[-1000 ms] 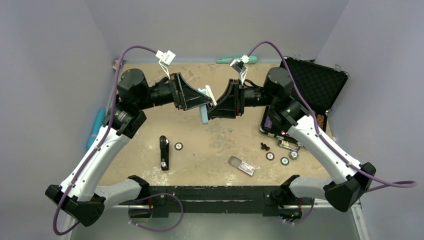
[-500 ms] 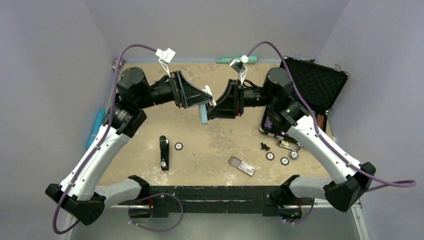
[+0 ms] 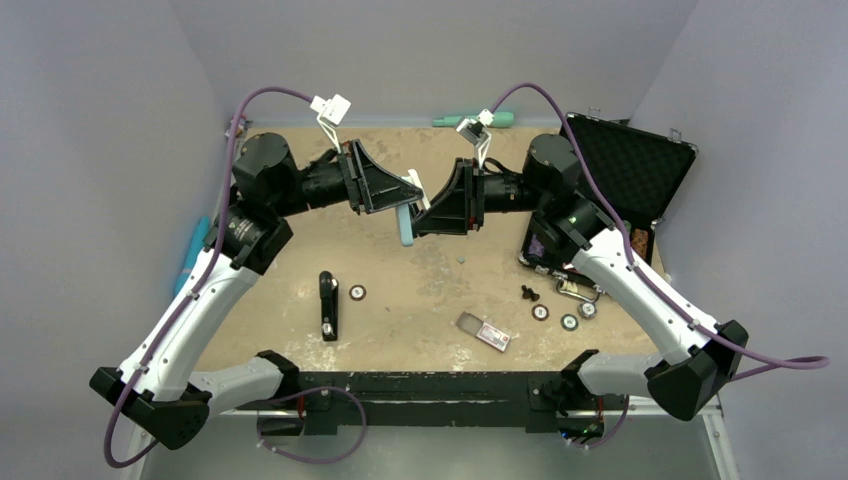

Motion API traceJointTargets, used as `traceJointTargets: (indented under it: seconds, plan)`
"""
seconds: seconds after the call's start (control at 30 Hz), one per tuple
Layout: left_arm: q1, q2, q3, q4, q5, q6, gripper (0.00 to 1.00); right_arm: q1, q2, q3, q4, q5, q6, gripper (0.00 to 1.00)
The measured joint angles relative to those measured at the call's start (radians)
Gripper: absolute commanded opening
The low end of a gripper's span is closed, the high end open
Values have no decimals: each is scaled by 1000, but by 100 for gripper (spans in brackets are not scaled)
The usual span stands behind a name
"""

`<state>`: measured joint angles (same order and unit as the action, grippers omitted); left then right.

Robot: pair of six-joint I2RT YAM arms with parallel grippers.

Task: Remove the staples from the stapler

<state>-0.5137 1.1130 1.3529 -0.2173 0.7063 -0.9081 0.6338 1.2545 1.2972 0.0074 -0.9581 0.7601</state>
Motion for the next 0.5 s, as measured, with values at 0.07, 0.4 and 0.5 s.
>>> traceJointTargets:
  seconds: [0.07, 0.4, 0.5]
  plan:
    - [0, 2, 3, -10, -4, -1, 0, 0, 1, 0, -1, -1, 0, 4]
    - [-2, 19, 34, -129, -62, 5, 0, 0, 1, 5, -16, 0, -28, 92]
    - [6, 32, 44, -182, -74, 11, 0, 0, -3, 17, -56, 26, -45, 95]
